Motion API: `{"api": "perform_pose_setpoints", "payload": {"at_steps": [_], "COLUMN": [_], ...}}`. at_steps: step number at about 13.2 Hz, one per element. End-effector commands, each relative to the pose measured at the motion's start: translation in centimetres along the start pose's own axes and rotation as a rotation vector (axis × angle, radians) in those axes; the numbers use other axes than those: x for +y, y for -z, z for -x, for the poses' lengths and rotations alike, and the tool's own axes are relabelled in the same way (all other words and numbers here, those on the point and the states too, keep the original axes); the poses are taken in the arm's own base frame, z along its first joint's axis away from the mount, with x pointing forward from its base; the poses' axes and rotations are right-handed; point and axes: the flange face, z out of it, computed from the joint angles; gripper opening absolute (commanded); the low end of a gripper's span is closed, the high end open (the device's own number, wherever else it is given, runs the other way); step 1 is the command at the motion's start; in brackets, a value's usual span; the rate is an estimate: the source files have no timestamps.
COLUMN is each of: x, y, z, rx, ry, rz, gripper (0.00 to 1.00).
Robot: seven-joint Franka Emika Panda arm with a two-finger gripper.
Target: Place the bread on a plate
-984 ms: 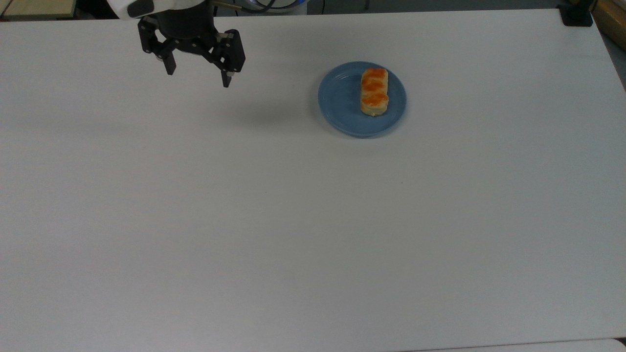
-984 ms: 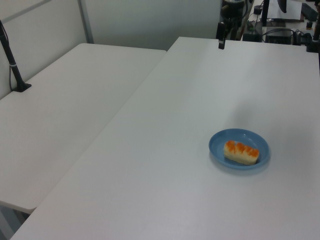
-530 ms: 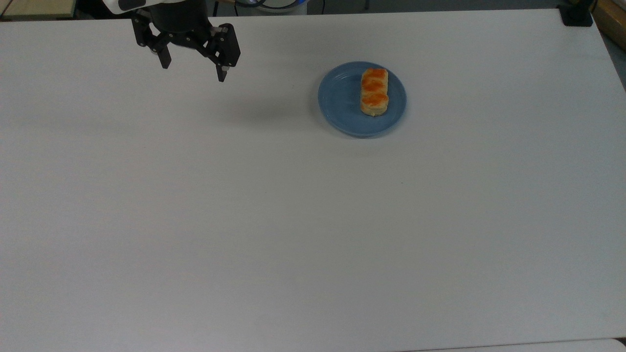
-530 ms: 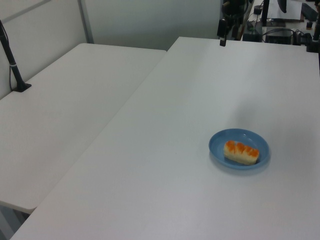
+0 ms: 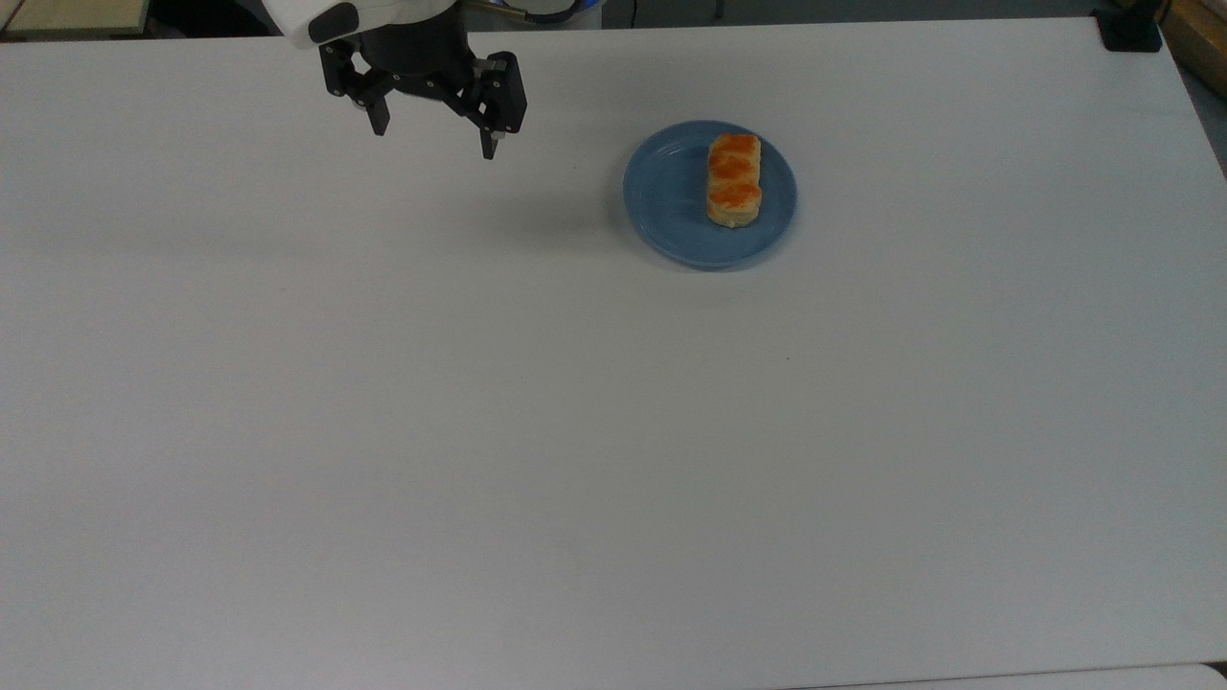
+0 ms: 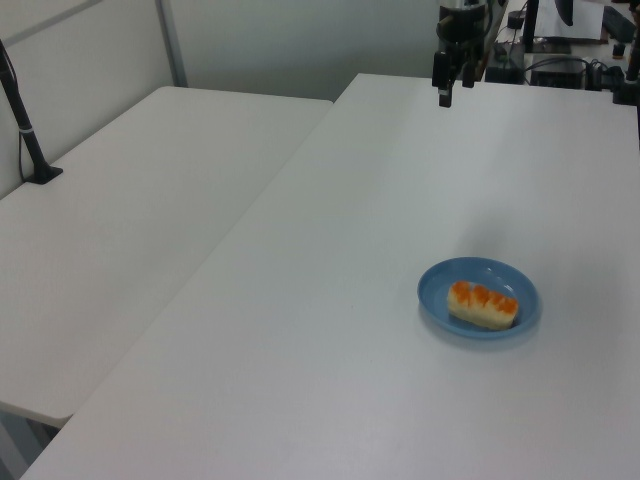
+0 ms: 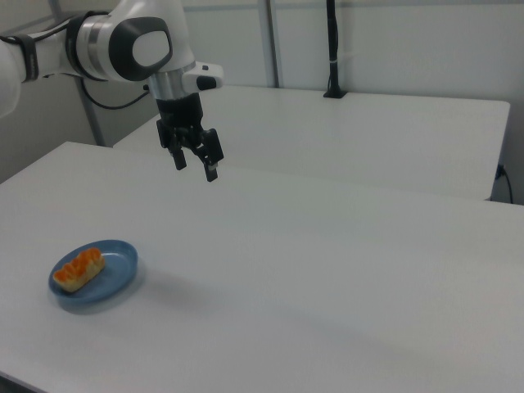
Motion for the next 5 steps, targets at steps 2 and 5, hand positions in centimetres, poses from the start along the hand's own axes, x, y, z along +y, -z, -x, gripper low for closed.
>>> {"api": "perform_pose_setpoints", "payload": {"at_steps": [2, 5], "x": [0.35, 0.85], "y": [0.48, 1.21], "z": [-0.89, -0.82], "rx": [0.034, 0.046], "ry": [-0.017, -0.024], "rz": [-0.003, -0.005], "gripper": [1.00, 1.00]}}
